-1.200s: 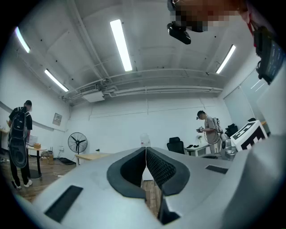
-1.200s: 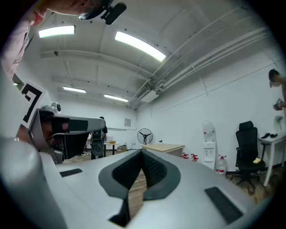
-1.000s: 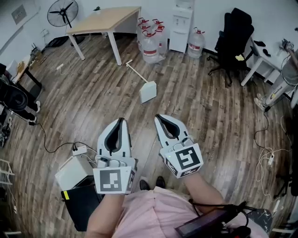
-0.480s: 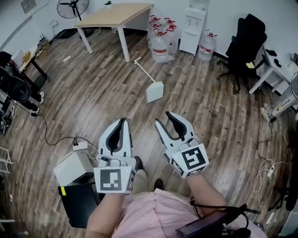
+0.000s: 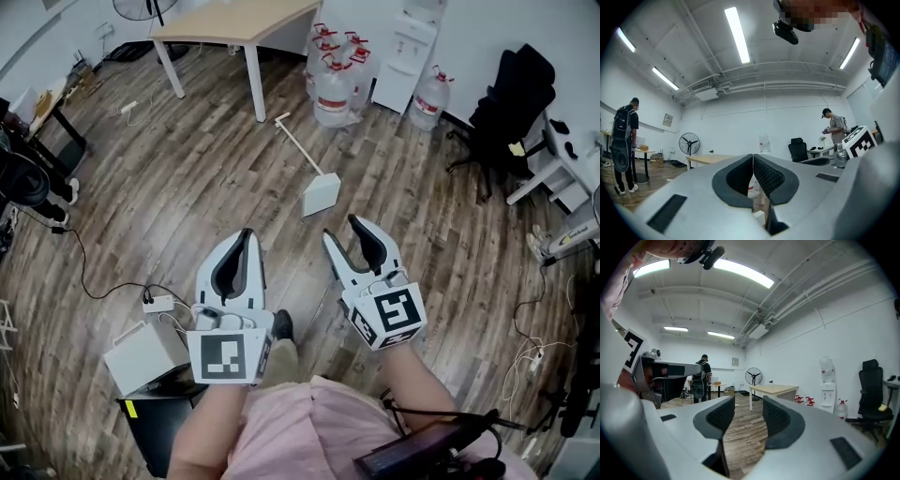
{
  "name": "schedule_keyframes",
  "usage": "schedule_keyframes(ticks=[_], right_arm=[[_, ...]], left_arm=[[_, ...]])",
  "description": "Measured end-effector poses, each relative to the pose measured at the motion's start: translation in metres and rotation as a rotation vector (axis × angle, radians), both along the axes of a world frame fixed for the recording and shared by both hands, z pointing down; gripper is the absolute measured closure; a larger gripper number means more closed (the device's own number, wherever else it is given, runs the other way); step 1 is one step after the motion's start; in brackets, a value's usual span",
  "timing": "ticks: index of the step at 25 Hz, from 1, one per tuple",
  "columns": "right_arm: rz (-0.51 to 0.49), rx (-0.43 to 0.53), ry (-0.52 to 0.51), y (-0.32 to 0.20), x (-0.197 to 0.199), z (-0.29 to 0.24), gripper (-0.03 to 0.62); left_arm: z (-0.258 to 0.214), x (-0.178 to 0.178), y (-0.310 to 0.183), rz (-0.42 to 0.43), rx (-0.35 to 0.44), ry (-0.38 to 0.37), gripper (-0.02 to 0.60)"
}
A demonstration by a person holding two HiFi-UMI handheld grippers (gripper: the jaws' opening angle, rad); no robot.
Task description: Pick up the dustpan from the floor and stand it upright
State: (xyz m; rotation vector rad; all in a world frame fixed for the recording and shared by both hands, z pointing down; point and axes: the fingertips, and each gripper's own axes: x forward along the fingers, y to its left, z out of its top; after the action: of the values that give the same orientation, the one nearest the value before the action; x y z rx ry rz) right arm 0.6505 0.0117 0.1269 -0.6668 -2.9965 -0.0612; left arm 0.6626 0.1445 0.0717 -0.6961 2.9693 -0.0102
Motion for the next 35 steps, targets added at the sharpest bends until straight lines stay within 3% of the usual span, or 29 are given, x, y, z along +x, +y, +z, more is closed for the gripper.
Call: schedule_keyframes(ticks=[8,15,25,35], right_arm=[[0.031,0.015,-0.033,0.035,-0.112,-0.021,0.424],[0.048,0.028,-0.063,0.044,-0.164,-0.033,0.439],[0.066,0.018,-0.025,0.036,-0.238,-0.004,0.45],[0.097,0.024,0.022,-0.013,-0.393,0.029,0.453]], left_arm=[[-0.017,-0.114,0.052,-0.009,-0.007,-0.009,0.568],[-0.03,-0.164,0.065,0.004,0.023,-0.058,0.568],[0.011,-0.24,0.049,0.043,-0.003,0.015,0.568],[0.045,-0.394,0.0,0.069,-0.048,0.105,0.568]])
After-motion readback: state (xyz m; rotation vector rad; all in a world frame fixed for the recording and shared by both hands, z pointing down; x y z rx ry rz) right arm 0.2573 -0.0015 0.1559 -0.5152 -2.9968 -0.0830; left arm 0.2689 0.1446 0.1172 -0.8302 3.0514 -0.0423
